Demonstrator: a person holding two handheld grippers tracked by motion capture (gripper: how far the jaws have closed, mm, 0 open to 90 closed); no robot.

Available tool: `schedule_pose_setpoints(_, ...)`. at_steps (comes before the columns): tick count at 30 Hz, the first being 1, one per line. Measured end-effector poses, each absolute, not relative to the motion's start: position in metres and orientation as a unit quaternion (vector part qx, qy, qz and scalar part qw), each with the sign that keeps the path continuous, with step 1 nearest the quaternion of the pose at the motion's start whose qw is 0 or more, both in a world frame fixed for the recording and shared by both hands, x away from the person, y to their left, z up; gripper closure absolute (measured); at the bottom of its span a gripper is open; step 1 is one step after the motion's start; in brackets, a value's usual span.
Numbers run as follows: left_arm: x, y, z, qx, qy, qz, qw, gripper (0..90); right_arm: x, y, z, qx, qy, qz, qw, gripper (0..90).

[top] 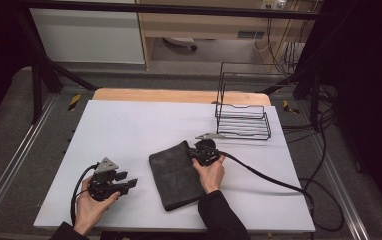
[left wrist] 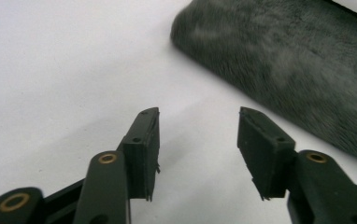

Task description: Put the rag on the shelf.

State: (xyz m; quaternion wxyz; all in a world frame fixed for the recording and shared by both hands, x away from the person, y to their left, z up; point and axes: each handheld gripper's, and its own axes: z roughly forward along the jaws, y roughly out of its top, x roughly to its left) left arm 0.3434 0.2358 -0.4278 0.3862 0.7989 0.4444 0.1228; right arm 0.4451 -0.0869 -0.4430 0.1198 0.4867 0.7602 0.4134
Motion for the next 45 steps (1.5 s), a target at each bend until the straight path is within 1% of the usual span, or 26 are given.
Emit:
schedule_pose_setpoints(7,0.343,0.233,-0.427,0.8,0.44,0.127,0.387,41.1,0.436,-0.105,-0.443,0.513,0.745,0.394,0.163,81.9)
schedule_pose_setpoints(9,0.343,0.231,-0.427,0.802,0.438,0.13,0.386,40.0,0.436,-0.107,-0.444,0.515,0.744,0.392,0.166,81.8)
schedule_pose_setpoints(11,0.343,0.229,-0.427,0.804,0.435,0.129,0.384,35.7,0.436,-0.109,-0.448,0.517,0.743,0.392,0.164,80.9)
schedule_pose_setpoints(13,0.343,0.226,-0.427,0.806,0.433,0.128,0.383,33.4,0.436,-0.11,-0.447,0.516,0.742,0.397,0.157,78.2)
schedule_pose_setpoints(15,0.343,0.222,-0.426,0.809,0.429,0.123,0.383,29.6,0.435,-0.114,-0.443,0.508,0.741,0.409,0.159,72.2)
schedule_pose_setpoints(16,0.343,0.219,-0.426,0.81,0.428,0.12,0.383,27.7,0.434,-0.116,-0.441,0.502,0.741,0.416,0.159,67.4)
schedule_pose_setpoints(19,0.342,0.21,-0.424,0.808,0.425,0.106,0.393,25.5,0.427,-0.127,-0.429,0.475,0.743,0.439,0.171,46.9)
schedule_pose_setpoints(22,0.342,0.191,-0.425,0.815,0.417,0.089,0.393,25.0,0.416,-0.142,-0.419,0.454,0.746,0.462,0.157,34.1)
schedule_pose_setpoints(24,0.342,0.185,-0.426,0.816,0.416,0.084,0.393,26.0,0.406,-0.151,-0.417,0.435,0.758,0.465,0.147,30.7)
schedule_pose_setpoints(25,0.343,0.179,-0.426,0.819,0.414,0.08,0.39,26.0,0.406,-0.151,-0.417,0.435,0.758,0.465,0.147,30.7)
schedule_pose_setpoints(26,0.343,0.168,-0.429,0.823,0.41,0.068,0.386,28.3,0.395,-0.158,-0.418,0.423,0.767,0.462,0.14,30.7)
schedule_pose_setpoints(27,0.343,0.168,-0.429,0.823,0.41,0.068,0.386,29.4,0.39,-0.161,-0.42,0.419,0.77,0.462,0.132,32.3)
schedule_pose_setpoints(29,0.343,0.156,-0.433,0.829,0.407,0.055,0.38,32.9,0.38,-0.164,-0.426,0.411,0.779,0.46,0.116,36.9)
schedule_pose_setpoints(30,0.343,0.146,-0.436,0.835,0.404,0.038,0.373,35.0,0.376,-0.164,-0.43,0.404,0.784,0.457,0.112,40.6)
schedule_pose_setpoints(32,0.342,0.142,-0.437,0.836,0.404,0.032,0.37,40.7,0.369,-0.164,-0.437,0.398,0.793,0.45,0.104,45.5)
schedule_pose_setpoints(33,0.341,0.139,-0.438,0.836,0.404,0.027,0.369,40.7,0.369,-0.164,-0.437,0.398,0.793,0.45,0.104,45.5)
schedule_pose_setpoints(34,0.341,0.137,-0.439,0.836,0.406,0.025,0.368,46.9,0.365,-0.162,-0.443,0.396,0.802,0.438,0.094,53.6)
schedule_pose_setpoints(35,0.34,0.135,-0.44,0.835,0.408,0.022,0.368,49.3,0.365,-0.161,-0.445,0.394,0.806,0.431,0.094,56.3)
schedule_pose_setpoints(36,0.339,0.135,-0.44,0.836,0.409,0.02,0.366,49.3,0.365,-0.161,-0.445,0.394,0.806,0.431,0.094,56.3)
schedule_pose_setpoints(38,0.338,0.135,-0.441,0.832,0.412,0.014,0.372,55.1,0.365,-0.159,-0.449,0.391,0.814,0.419,0.096,62.4)
schedule_pose_setpoints(41,0.336,0.136,-0.443,0.831,0.411,0.004,0.374,63.0,0.365,-0.159,-0.451,0.391,0.817,0.414,0.092,68.6)
schedule_pose_setpoints(42,0.335,0.135,-0.443,0.83,0.413,0.004,0.376,67.4,0.365,-0.159,-0.451,0.395,0.816,0.413,0.085,71.8)
schedule_pose_setpoints(43,0.334,0.133,-0.444,0.828,0.415,0.006,0.376,69.4,0.365,-0.159,-0.452,0.394,0.817,0.412,0.084,73.1)
schedule_pose_setpoints(44,0.334,0.133,-0.444,0.83,0.413,0.007,0.375,69.4,0.365,-0.159,-0.452,0.394,0.817,0.412,0.084,73.1)
schedule_pose_setpoints(45,0.334,0.131,-0.444,0.828,0.415,0.008,0.377,72.7,0.365,-0.158,-0.452,0.397,0.816,0.413,0.082,74.1)
